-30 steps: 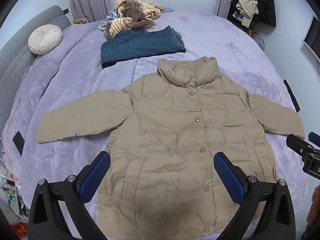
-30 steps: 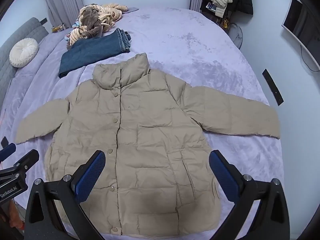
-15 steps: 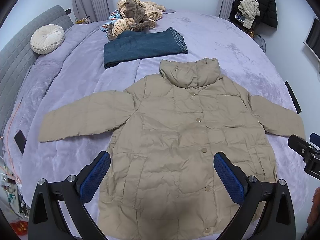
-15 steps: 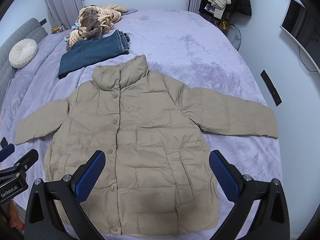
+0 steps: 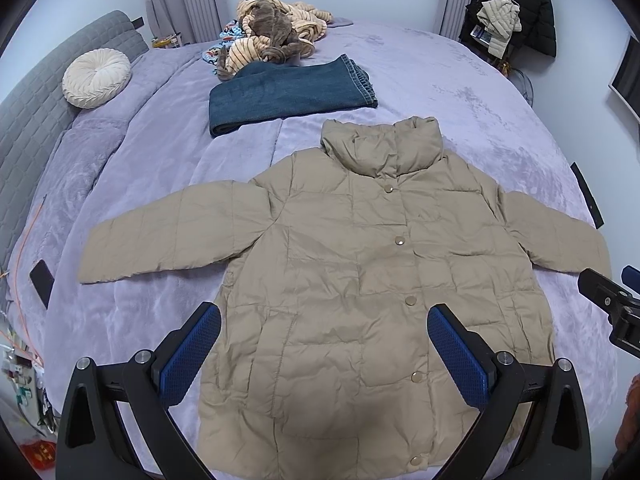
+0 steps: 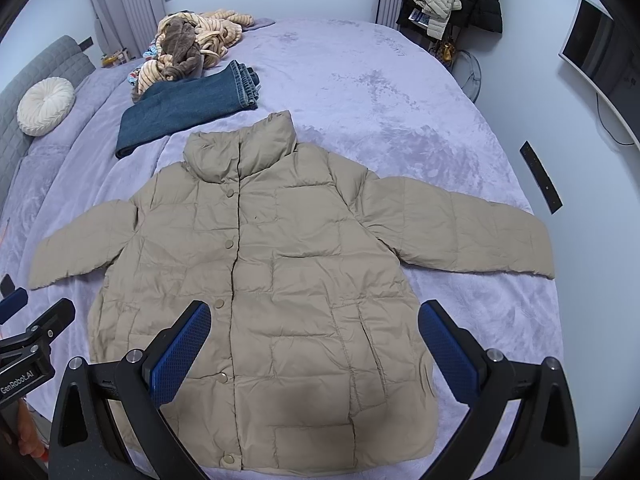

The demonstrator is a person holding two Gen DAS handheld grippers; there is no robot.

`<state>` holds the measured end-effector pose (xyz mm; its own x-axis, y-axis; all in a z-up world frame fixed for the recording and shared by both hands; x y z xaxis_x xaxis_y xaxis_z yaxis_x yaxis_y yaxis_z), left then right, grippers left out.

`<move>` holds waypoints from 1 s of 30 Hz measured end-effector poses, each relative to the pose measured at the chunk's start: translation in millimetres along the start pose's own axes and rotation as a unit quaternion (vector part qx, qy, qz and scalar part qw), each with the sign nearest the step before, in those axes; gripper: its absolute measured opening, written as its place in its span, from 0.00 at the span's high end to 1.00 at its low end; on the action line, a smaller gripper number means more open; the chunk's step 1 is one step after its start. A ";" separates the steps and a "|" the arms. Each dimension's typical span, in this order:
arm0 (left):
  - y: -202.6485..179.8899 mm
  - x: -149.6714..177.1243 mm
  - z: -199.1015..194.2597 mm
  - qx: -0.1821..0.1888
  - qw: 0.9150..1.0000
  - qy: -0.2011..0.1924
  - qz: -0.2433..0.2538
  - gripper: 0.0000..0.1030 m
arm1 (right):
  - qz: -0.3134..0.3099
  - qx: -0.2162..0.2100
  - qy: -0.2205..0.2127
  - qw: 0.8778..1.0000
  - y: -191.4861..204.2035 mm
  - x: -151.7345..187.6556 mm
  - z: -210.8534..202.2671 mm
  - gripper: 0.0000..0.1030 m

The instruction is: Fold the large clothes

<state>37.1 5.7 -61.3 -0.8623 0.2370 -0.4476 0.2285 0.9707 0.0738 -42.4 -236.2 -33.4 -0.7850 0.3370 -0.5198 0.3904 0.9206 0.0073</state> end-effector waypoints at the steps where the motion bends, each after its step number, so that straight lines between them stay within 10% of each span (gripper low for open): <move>1: -0.4 0.1 0.0 0.000 1.000 0.000 0.000 0.00 | 0.000 -0.001 0.000 1.000 0.3 0.0 0.2 0.00; 30: 0.0 1.4 0.3 -0.001 1.000 0.000 0.000 0.00 | -0.001 0.000 -0.001 1.000 3.0 -0.9 -2.9 0.00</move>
<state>36.1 6.0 -62.1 -0.8619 0.2370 -0.4482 0.2273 0.9708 0.0761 -41.9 -233.1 -30.4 -0.7848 0.3343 -0.5218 0.3883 0.9215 0.0063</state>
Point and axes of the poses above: each gripper's, at about its wrist camera, not at the fingertips, and z roughly the way its jaws point, y to its left, x to its underside, the point moved 8 cm from there along z, roughly the way its jaws point, and after that the axes turned 10 degrees about z, right-handed, at the moved point
